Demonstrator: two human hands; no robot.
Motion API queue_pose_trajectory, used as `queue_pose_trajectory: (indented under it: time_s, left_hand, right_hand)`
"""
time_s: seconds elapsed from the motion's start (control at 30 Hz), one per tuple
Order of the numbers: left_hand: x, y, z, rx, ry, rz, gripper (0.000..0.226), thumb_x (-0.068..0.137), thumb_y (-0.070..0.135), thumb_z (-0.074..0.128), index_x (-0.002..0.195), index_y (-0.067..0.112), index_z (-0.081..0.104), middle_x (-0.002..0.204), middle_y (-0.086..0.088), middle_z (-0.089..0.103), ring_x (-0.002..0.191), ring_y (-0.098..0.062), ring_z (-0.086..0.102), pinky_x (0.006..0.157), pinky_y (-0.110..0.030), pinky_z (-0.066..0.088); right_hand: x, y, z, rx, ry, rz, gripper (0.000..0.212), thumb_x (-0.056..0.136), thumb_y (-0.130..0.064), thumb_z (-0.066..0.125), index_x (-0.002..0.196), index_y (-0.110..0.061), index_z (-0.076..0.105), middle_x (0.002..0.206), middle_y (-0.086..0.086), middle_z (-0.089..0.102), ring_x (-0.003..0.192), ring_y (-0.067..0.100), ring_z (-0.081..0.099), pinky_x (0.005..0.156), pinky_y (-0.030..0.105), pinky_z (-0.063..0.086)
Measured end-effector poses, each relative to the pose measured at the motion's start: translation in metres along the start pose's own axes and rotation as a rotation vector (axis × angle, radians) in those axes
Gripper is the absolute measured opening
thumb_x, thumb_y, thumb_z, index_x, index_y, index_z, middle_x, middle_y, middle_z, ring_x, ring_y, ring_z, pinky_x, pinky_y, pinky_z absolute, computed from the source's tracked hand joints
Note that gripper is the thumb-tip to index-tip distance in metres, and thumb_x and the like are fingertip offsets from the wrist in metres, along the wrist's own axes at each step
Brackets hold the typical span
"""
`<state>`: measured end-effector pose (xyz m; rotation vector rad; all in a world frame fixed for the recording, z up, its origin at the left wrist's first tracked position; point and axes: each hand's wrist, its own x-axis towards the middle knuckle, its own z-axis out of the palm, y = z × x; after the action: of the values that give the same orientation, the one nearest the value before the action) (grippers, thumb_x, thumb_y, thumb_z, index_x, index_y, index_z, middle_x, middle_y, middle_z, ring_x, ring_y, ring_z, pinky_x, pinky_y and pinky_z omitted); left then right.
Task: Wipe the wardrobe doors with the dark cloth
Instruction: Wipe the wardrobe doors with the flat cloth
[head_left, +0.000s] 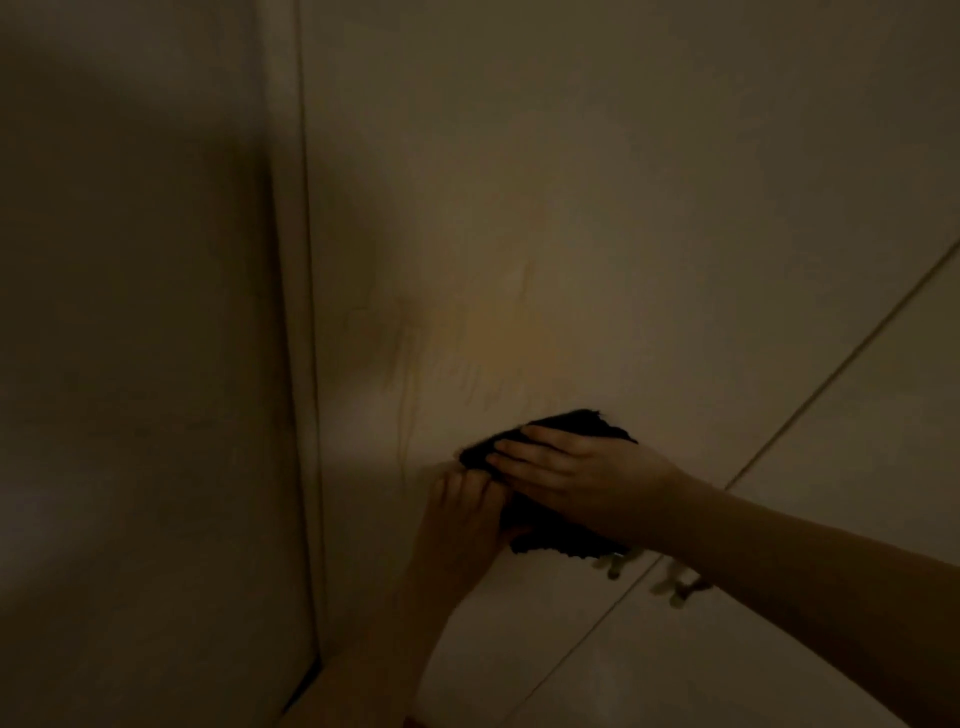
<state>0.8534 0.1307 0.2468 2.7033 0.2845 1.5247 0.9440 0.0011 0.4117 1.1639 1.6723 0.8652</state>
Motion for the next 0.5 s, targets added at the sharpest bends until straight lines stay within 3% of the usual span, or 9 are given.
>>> queue_pose_trajectory:
  time_s: [0.13,0.23,0.37,0.5]
  left_hand:
    - [-0.013,-0.050,0.002,0.096,-0.004,0.074,0.045,0.088,0.055,0.047,0.105,0.014,0.049,0.102,-0.005,0.045,0.089,-0.025,0.045,0.082,-0.036,0.036]
    - [-0.021,-0.088,0.004,0.135,-0.037,0.145,0.042,0.090,0.052,0.048,0.108,0.014,0.049,0.100,-0.004,0.042,0.088,-0.025,0.044,0.081,-0.036,0.036]
    - [-0.025,-0.134,0.005,0.155,-0.074,0.234,0.034,0.102,0.040,0.032,0.108,0.013,0.051,0.097,-0.005,0.041,0.087,-0.025,0.043,0.084,-0.037,0.036]
    - [-0.027,-0.171,0.003,0.182,-0.050,0.334,0.019,0.101,0.026,0.039,0.108,0.012,0.051,0.102,-0.006,0.043,0.091,-0.026,0.045,0.085,-0.040,0.039]
  right_hand:
    - [0.044,-0.018,0.001,-0.069,-0.008,-0.041,0.065,0.092,-0.029,0.013,0.151,-0.001,0.014,0.161,0.017,0.008,0.148,0.033,0.008,0.116,0.051,-0.003]
    - [0.071,-0.030,-0.001,-0.105,-0.023,-0.024,0.068,0.097,-0.036,0.018,0.152,0.003,0.005,0.160,0.021,0.001,0.147,0.037,0.003,0.116,0.053,-0.005]
    - [0.104,-0.042,0.003,-0.118,-0.020,0.031,0.075,0.098,-0.042,0.022,0.150,0.007,0.001,0.158,0.028,-0.004,0.146,0.041,0.000,0.116,0.055,-0.005]
    - [0.131,-0.049,0.002,-0.125,-0.004,0.044,0.075,0.096,-0.040,0.019,0.149,0.009,0.000,0.158,0.029,-0.003,0.146,0.042,0.001,0.117,0.054,-0.002]
